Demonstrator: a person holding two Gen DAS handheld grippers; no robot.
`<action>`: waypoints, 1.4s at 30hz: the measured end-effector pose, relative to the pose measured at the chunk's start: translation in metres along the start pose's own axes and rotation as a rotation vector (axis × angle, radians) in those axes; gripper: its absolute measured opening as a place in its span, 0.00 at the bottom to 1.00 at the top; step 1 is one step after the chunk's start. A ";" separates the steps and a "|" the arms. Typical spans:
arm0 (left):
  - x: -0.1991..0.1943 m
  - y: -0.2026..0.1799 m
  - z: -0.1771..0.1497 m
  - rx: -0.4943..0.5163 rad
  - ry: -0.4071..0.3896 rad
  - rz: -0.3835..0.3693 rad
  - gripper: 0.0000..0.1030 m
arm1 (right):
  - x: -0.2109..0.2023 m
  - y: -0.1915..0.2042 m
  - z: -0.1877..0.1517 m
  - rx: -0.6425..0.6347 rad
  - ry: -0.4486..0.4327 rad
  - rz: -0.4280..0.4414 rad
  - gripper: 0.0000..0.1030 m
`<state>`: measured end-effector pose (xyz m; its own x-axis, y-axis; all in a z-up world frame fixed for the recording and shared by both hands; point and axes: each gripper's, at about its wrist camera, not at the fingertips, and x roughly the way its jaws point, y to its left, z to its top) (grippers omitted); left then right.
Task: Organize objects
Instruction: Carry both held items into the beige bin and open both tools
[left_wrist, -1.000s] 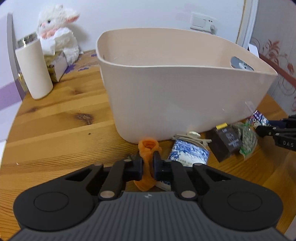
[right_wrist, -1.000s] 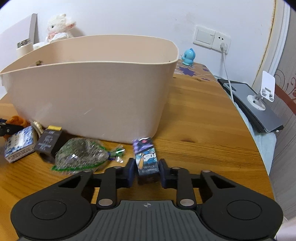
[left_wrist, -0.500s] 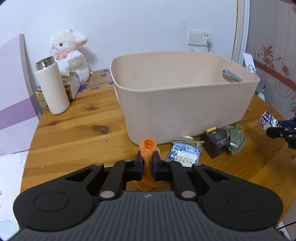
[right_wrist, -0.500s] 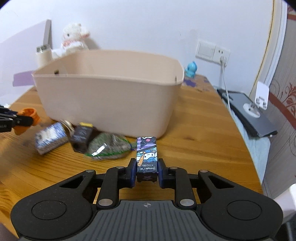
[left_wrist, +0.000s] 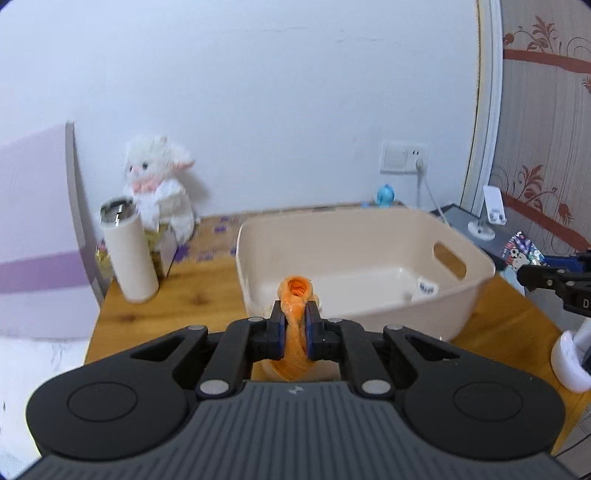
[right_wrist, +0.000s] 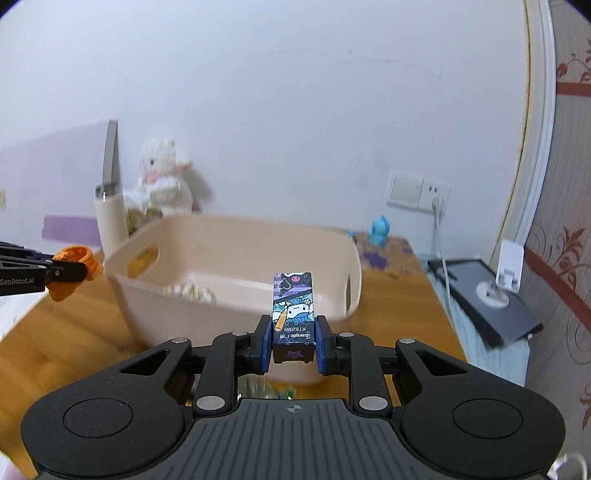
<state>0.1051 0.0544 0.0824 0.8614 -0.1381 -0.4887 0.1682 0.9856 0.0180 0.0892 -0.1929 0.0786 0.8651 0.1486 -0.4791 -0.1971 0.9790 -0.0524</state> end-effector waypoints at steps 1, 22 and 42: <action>0.002 -0.003 0.007 0.017 -0.008 0.004 0.12 | 0.001 -0.001 0.005 0.008 -0.010 -0.002 0.21; 0.145 -0.050 0.026 0.126 0.203 0.053 0.12 | 0.098 0.025 0.032 -0.019 0.072 -0.016 0.21; 0.087 -0.046 0.026 0.092 0.155 0.054 0.73 | 0.072 0.024 0.022 -0.009 0.088 -0.024 0.67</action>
<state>0.1850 -0.0053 0.0615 0.7875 -0.0616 -0.6132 0.1732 0.9770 0.1242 0.1564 -0.1557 0.0620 0.8258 0.1120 -0.5528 -0.1816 0.9807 -0.0726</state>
